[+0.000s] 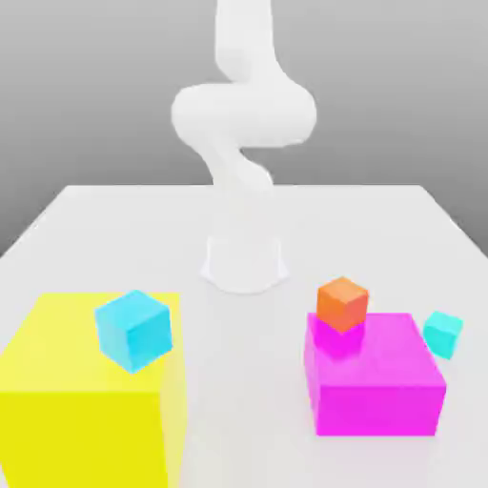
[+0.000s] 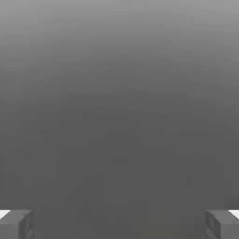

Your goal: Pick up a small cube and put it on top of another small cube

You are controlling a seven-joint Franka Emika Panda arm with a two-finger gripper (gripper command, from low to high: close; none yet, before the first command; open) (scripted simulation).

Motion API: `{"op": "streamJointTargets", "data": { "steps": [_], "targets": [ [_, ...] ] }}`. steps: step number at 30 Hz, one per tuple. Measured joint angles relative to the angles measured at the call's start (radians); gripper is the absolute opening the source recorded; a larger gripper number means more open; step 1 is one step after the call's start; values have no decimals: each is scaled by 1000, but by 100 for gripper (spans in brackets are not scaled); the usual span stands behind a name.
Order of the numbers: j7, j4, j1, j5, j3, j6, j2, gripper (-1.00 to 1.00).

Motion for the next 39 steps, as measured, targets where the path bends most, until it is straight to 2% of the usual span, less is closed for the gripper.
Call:
{"op": "streamJointTargets", "data": {
  "steps": [14, 26, 33, 39],
  "targets": [
    [-635, -165, 383, 36, 1, 201, 351, 0],
    [-1158, -305, 635, 47, 82, 372, 648, 0],
    [-1386, -381, 754, -35, 133, 477, 826, 0],
    [-1353, -353, 807, -119, 70, 643, 1035, 0]
  ]
}}
